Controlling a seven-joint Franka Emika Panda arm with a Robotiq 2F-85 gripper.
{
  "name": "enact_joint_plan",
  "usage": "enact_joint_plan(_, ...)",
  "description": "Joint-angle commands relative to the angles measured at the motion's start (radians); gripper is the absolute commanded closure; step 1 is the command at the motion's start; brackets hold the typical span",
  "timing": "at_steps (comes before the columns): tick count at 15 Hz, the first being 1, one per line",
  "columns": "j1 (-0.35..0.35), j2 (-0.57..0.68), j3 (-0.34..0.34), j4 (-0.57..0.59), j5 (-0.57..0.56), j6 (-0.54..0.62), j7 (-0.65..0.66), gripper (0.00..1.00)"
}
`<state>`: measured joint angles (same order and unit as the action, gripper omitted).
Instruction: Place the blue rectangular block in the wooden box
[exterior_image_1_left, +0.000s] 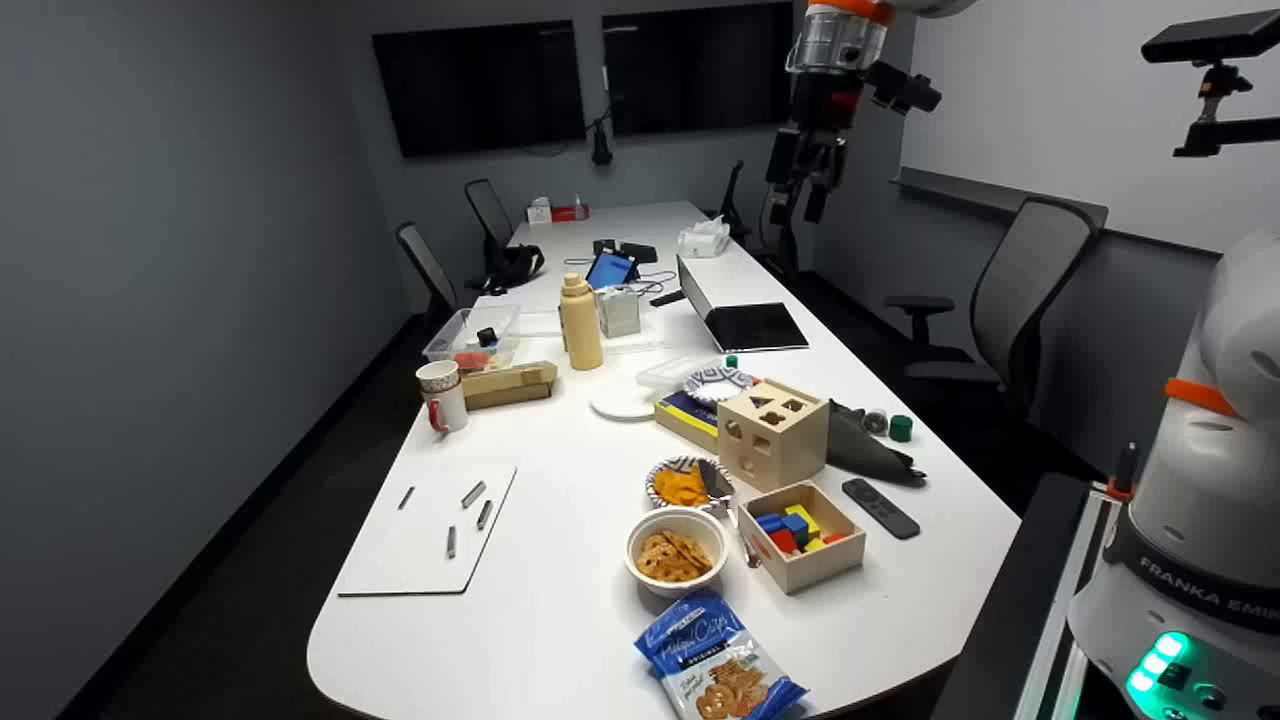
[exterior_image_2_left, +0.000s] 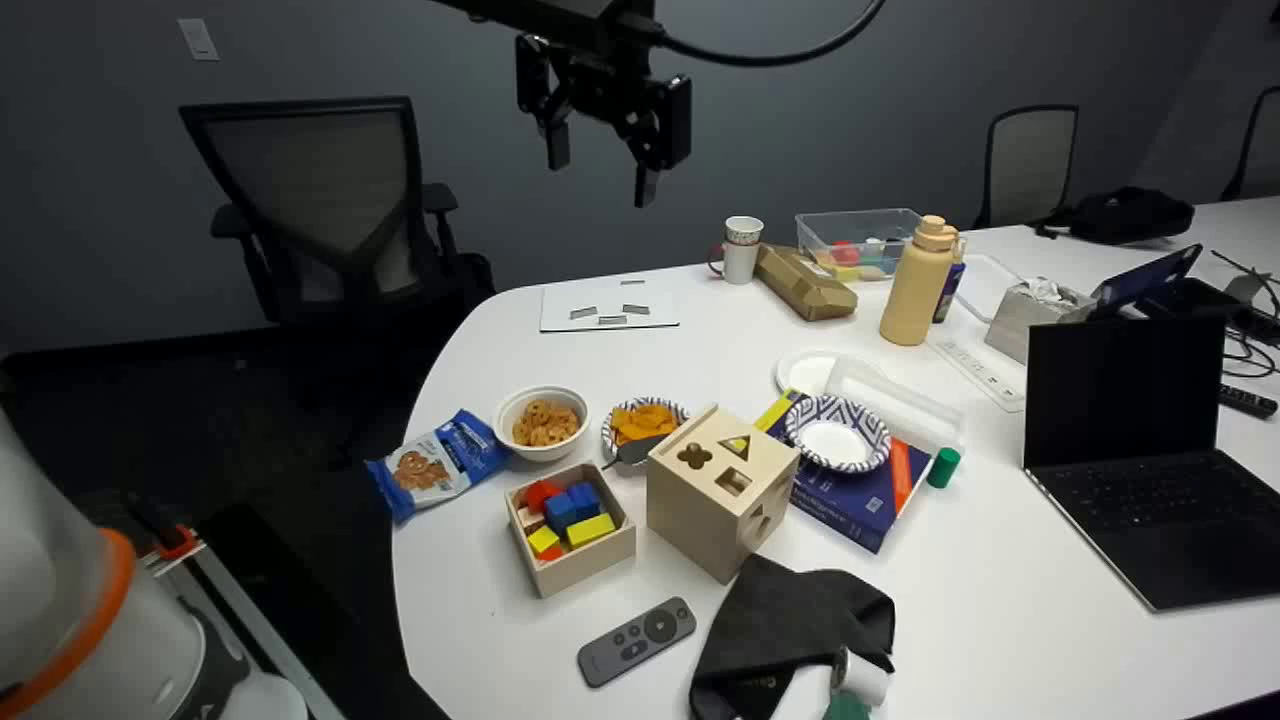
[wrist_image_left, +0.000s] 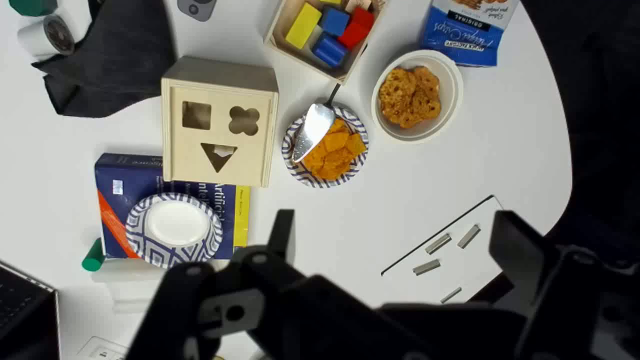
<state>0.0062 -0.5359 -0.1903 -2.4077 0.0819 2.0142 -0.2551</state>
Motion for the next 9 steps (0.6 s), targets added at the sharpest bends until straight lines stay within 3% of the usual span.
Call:
enact_joint_plan(1,-0.016,0.003,0.013,0.003,0.008,-0.004,-0.007,0.00)
enact_joint_plan(6,-0.016,0.002,0.013,0.004,0.008,-0.004,-0.007,0.00)
enact_joint_plan(9,-0.058,0.053,0.070,-0.044,-0.001,0.128,0.187,0.00)
